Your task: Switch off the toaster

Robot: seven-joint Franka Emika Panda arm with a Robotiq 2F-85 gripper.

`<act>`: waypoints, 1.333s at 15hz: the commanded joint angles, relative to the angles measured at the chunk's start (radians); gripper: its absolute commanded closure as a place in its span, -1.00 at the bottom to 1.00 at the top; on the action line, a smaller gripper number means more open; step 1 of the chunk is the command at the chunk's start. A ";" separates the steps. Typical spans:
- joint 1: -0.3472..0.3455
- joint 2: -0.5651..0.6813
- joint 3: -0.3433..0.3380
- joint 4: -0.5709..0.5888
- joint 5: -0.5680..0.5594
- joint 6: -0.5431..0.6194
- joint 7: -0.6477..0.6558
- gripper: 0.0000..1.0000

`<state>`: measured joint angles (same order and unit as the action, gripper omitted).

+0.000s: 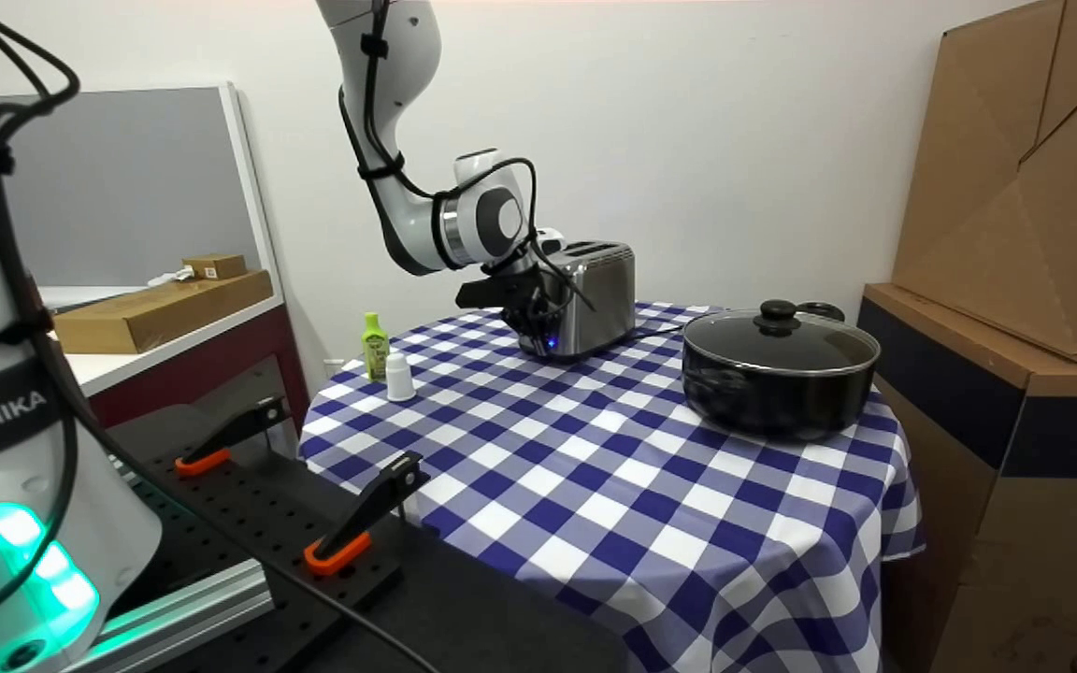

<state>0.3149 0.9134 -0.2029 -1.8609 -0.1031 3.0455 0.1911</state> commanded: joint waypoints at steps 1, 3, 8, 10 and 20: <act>0.023 0.043 -0.028 0.041 0.016 0.087 0.007 1.00; 0.029 0.054 -0.030 0.032 0.036 0.165 0.015 1.00; 0.032 0.077 -0.027 0.009 0.123 0.345 -0.022 1.00; 0.021 0.072 -0.016 -0.005 0.141 0.381 -0.051 1.00; -0.012 -0.174 0.021 -0.198 0.111 0.060 -0.116 1.00</act>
<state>0.3092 0.9006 -0.1871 -1.9346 0.0127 3.2350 0.1077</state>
